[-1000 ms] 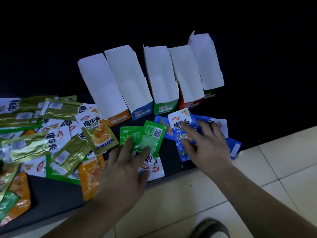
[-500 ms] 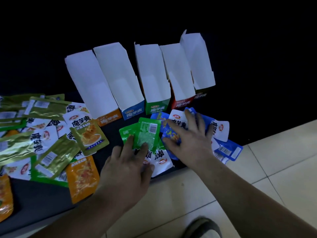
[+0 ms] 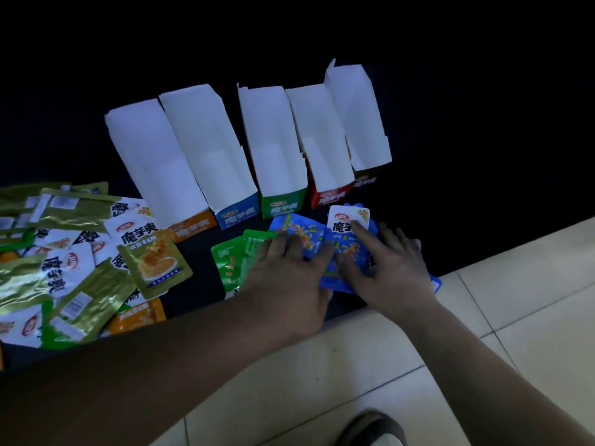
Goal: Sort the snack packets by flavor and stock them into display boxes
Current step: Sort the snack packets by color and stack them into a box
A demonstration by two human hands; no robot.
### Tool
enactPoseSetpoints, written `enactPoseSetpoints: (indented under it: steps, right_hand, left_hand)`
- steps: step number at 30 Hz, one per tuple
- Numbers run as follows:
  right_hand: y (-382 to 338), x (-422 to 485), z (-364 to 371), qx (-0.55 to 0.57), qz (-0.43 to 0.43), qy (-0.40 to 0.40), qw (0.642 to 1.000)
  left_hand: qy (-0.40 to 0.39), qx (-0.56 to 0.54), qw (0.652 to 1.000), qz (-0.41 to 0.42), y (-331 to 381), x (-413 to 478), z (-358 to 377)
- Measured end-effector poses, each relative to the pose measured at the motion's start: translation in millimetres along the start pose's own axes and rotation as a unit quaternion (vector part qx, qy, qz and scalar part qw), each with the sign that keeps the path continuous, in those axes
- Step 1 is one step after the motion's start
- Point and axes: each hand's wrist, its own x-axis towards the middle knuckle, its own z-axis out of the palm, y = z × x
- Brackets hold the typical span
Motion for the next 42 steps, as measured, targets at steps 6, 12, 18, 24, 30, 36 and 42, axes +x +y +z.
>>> enactPoseSetpoints:
  steps: [6, 12, 18, 24, 30, 36, 42]
  right_hand:
    - [9.9, -15.5, 3.5, 0.067, -0.013, 0.029, 0.997]
    - [19.7, -29.6, -10.9, 0.022, -0.017, -0.022, 0.999]
    - [9.7, -36.9, -7.2, 0.016, -0.025, 0.060, 0.998]
    - [-26.8, -34.3, 2.9, -0.138, -0.027, 0.047, 0.989]
    - [-21.9, -25.2, 2.9, -0.131, 0.012, -0.064, 0.989]
    - [2.9, -23.6, 13.5, -0.080, -0.012, 0.045, 0.996]
    - [12.2, -17.3, 8.8, -0.040, -0.074, 0.132, 0.988]
  left_hand:
    - [0.003, 0.017, 1.000, 0.011, 9.6, 3.5, 34.2]
    - [0.028, -0.156, 0.984, 0.085, 1.7, 7.1, 29.5]
    - [0.118, -0.075, 0.990, 0.008, -22.8, -20.0, 21.3]
    - [0.040, 0.048, 0.998, -0.032, -43.1, -59.9, 26.9]
    - [0.130, 0.017, 0.990, -0.045, -46.3, -78.5, 38.3]
    - [0.094, -0.014, 0.991, -0.092, -53.9, -74.7, 56.1]
    - [0.114, -0.031, 0.989, -0.092, -38.3, -49.1, 55.1]
